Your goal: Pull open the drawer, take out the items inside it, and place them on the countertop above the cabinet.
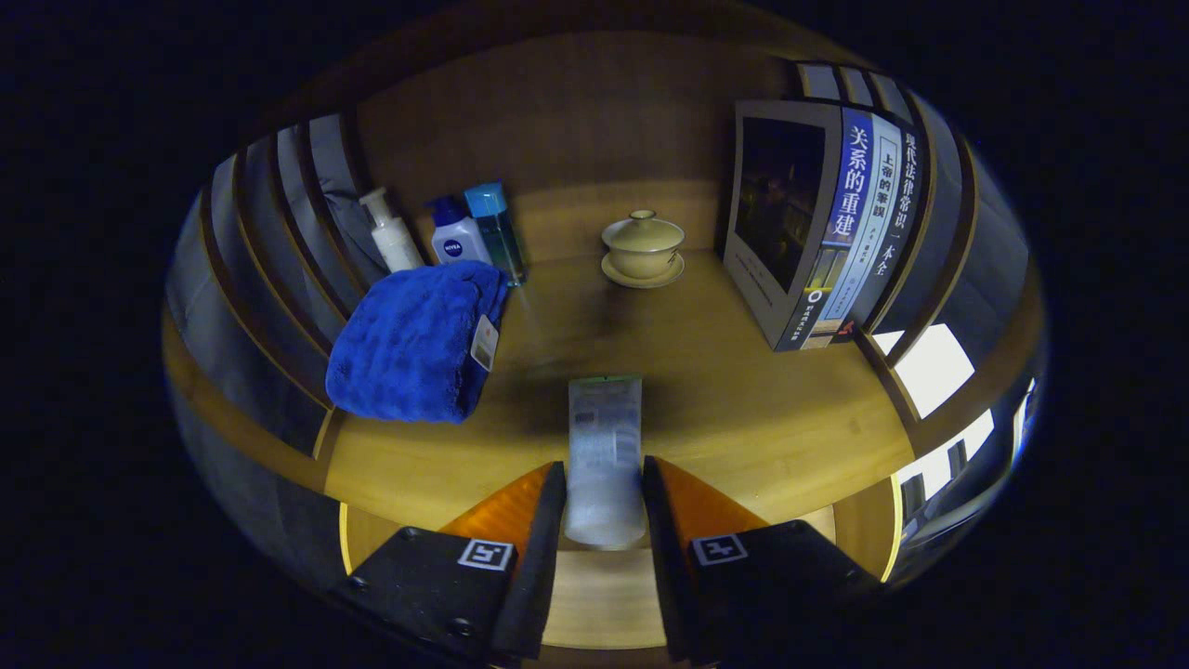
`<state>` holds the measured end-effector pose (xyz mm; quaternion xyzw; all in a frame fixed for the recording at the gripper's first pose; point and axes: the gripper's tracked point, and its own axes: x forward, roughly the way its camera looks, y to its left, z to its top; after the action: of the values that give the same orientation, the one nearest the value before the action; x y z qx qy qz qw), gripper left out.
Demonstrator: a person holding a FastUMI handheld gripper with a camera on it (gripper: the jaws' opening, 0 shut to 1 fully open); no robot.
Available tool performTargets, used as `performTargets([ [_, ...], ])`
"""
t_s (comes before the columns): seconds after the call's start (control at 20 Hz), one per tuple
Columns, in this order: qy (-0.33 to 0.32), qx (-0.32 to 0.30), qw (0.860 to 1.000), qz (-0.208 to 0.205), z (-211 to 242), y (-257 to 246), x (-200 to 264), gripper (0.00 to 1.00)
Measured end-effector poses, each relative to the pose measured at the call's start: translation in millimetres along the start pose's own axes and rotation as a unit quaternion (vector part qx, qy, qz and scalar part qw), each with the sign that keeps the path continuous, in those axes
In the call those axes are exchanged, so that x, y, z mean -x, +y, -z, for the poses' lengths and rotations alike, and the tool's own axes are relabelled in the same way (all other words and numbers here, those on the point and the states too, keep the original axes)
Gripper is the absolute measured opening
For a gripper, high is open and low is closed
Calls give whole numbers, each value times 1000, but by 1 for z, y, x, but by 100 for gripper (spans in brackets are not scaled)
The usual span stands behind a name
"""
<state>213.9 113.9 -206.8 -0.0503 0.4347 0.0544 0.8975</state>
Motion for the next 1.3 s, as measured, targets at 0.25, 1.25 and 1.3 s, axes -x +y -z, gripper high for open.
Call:
performTargets([
  [0.25,-23,13,1000,-2,11,-1,26,83],
  [1.25,-254,31,967,4,85,-30,177,99],
  [1.3,-258,38,965,11,93,-33,181,99],
])
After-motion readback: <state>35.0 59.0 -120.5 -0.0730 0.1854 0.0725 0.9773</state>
